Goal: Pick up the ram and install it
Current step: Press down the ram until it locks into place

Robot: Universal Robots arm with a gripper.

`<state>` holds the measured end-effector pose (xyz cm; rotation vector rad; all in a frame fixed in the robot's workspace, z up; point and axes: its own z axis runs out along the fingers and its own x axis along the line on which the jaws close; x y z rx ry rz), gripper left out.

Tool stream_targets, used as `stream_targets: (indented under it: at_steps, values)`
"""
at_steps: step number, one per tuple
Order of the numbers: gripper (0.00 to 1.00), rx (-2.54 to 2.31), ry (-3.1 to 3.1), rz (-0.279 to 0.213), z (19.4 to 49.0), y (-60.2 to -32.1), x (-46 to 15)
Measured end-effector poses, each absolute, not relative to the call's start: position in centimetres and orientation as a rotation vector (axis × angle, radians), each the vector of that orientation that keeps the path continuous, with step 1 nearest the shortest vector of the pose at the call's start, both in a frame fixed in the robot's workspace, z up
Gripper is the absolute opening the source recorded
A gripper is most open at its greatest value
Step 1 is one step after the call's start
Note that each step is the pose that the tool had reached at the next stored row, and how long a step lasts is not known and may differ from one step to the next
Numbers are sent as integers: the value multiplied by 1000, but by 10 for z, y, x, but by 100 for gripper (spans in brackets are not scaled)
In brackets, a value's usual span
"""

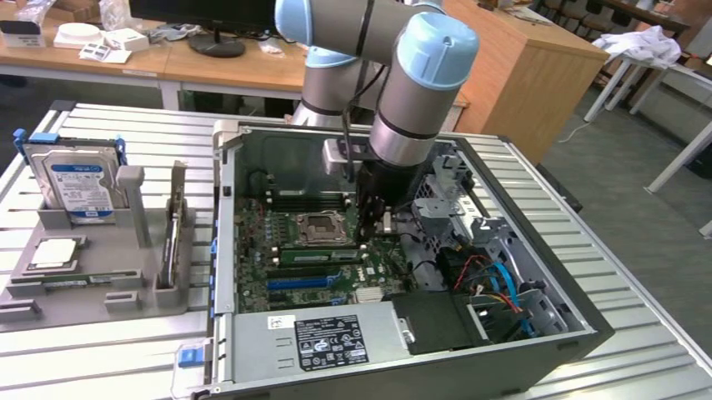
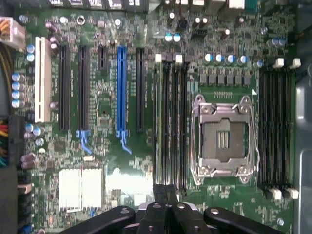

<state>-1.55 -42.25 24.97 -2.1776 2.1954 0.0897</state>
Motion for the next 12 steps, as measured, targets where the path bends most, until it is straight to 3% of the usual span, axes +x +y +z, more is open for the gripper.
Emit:
stream_targets:
  at_steps: [12]
  values:
    - [11,-2178,2195,90,250,-422,-52]
